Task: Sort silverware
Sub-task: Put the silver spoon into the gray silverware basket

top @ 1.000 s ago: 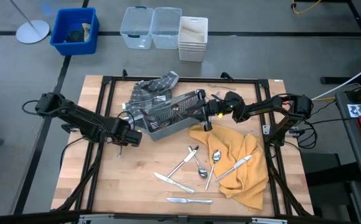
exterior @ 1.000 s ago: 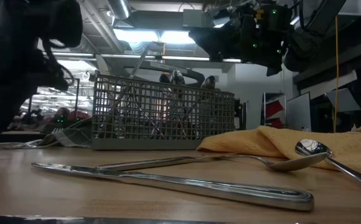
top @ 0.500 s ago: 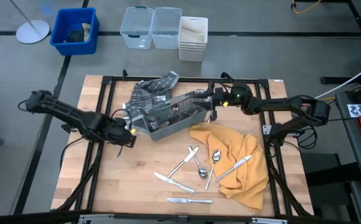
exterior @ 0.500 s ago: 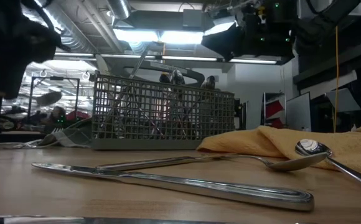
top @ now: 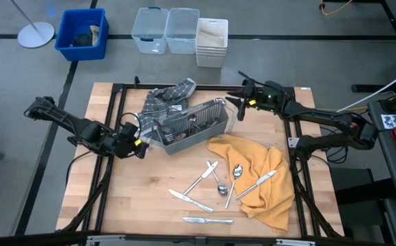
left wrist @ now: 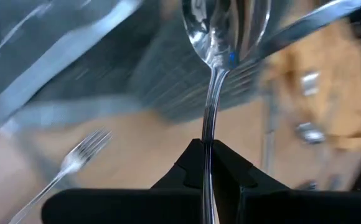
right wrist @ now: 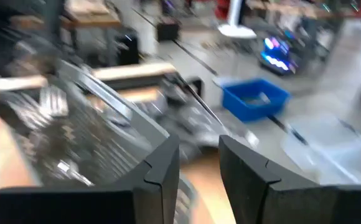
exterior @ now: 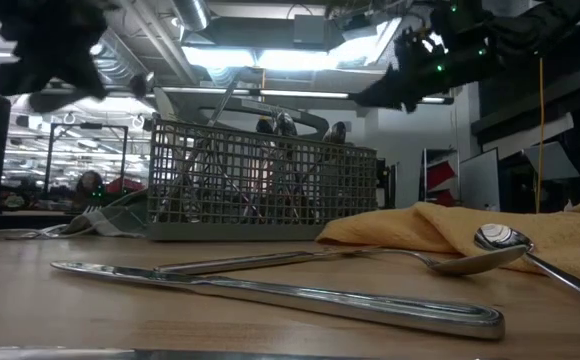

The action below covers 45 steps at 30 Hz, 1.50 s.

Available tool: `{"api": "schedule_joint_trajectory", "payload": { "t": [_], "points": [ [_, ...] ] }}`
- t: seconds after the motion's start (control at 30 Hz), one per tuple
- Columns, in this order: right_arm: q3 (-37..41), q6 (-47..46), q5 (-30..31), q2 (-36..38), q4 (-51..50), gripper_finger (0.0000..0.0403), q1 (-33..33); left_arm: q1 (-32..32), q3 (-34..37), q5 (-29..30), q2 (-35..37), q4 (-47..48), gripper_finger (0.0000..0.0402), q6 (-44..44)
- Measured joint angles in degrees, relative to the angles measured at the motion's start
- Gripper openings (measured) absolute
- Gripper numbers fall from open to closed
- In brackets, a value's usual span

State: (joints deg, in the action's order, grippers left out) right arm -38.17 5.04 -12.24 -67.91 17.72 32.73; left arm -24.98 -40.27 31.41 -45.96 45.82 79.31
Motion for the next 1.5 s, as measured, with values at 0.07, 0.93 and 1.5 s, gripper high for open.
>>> {"api": "schedule_joint_trajectory", "payload": {
  "t": [0.07,0.93,1.5],
  "points": [
    [0.0,0.0,1.8,0.6,-3.6,0.0115,1.2,-0.2,0.0,1.9,0.1,-5.2,0.0005,-4.4],
    [0.0,-2.4,11.8,0.5,-21.8,0.0115,16.0,17.3,0.0,10.4,-30.2,-85.6,0.0004,-77.6],
    [0.0,6.2,5.0,-6.3,-14.6,0.0115,20.9,26.6,-0.2,1.5,-48.6,-106.0,0.0018,-81.7]
  ]
}}
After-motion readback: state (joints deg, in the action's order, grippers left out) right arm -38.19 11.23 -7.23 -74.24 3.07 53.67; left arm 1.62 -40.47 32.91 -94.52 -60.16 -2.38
